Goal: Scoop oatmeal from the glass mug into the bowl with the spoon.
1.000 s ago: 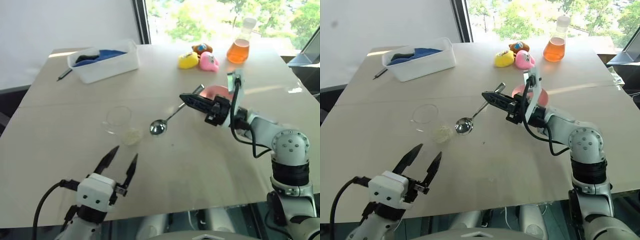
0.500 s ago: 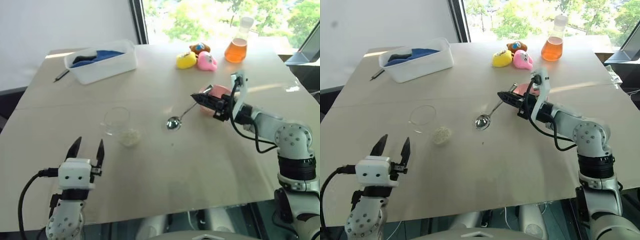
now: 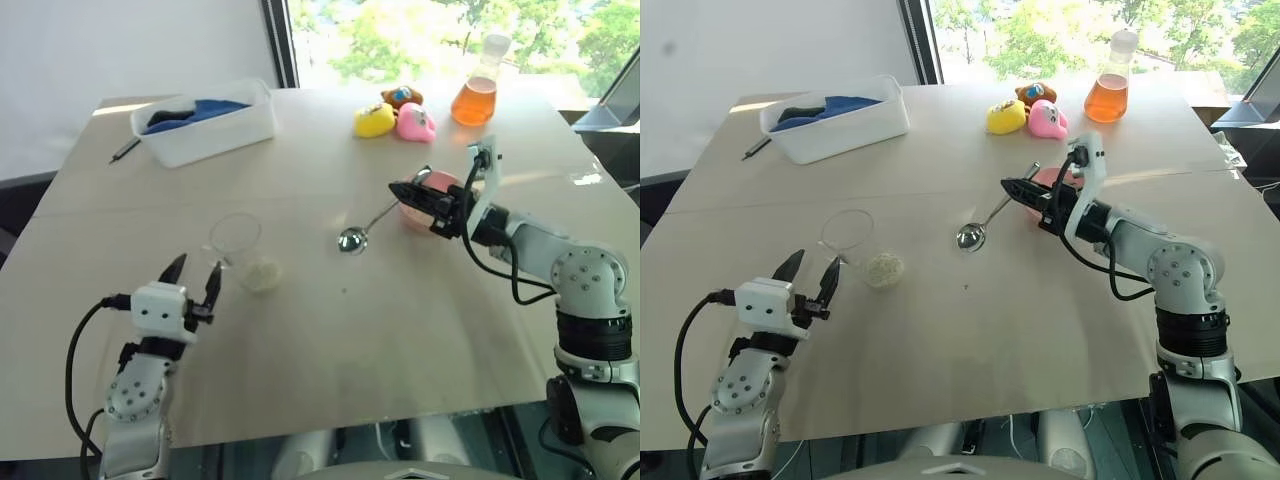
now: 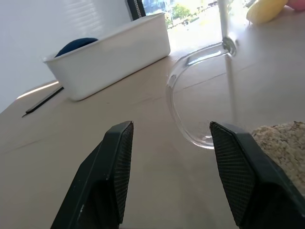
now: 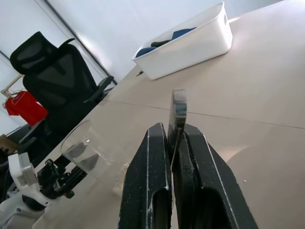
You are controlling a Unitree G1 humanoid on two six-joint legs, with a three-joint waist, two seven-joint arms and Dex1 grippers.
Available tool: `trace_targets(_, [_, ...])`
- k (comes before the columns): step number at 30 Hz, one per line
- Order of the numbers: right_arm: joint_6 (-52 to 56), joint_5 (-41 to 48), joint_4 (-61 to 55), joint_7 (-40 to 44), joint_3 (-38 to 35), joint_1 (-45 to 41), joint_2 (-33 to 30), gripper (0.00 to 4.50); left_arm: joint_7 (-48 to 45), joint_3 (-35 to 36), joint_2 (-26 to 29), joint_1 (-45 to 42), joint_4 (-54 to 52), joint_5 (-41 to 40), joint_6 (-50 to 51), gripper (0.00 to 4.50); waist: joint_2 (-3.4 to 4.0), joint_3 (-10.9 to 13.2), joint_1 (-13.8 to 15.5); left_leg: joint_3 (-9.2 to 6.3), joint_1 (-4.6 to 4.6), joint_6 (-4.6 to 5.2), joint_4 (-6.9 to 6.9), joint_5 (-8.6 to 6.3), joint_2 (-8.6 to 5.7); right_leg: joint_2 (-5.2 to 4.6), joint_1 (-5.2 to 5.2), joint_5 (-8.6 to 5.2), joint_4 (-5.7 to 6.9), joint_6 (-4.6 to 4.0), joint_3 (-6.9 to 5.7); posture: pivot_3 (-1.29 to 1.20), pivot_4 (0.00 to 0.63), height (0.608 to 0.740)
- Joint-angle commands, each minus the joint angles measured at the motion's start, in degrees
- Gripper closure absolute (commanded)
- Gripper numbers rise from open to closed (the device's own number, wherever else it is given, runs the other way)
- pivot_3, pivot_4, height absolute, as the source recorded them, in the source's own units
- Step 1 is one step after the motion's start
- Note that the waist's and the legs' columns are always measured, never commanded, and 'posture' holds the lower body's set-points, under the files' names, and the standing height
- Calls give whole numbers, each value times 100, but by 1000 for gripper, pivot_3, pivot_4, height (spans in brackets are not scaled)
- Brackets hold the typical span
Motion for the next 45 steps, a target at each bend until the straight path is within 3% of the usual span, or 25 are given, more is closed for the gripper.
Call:
trace_targets(1, [-138,11,-227,61,-185,-111,52,4500,-82,123,173,-164,152,-80,-211,1837,0,0,-9,1,0,0,0,0,0,0,0,0,0,0,2,0,150,740])
trace_targets(12, [-174,-129,-234,131,-200,-81,97,4500,-281,94,478,-662,319,-359,86,1837,0,0,-10,0,-1,0,0,0,-1,0,-3,1,2,0,5,0,150,740])
trace_targets(23, [-231,-256,-279,180,-183,-21,179,4500,-287,-59,390,-639,145,-373,266,1837,0,0,-6,0,-1,0,0,0,-1,1,-6,1,6,0,10,0,150,740])
trace_targets(26, [-235,-300,-283,182,-171,-6,185,4500,-284,-73,402,-697,178,-344,316,2619,0,0,-6,0,-1,-1,0,0,-1,1,-6,1,6,0,10,0,150,740])
trace_targets(30, [-239,-335,-274,179,-182,-14,213,4500,-328,-128,407,-787,219,-386,427,4451,-2,-3,-4,-1,-1,-1,1,1,-1,0,-6,1,8,0,9,0,150,740])
trace_targets(39, [-201,-376,-273,183,-251,-122,232,4500,-216,-371,292,-1070,275,-342,680,4451,14,-12,0,11,16,-2,2,1,-2,0,-5,1,36,0,11,0,150,740])
trace_targets(45, [-184,-206,-221,-30,-347,-770,387,4500,-269,-526,243,-1370,0,-520,1056,4451,14,-11,6,11,17,-2,5,2,-7,-4,-6,1,44,0,8,0,150,740])
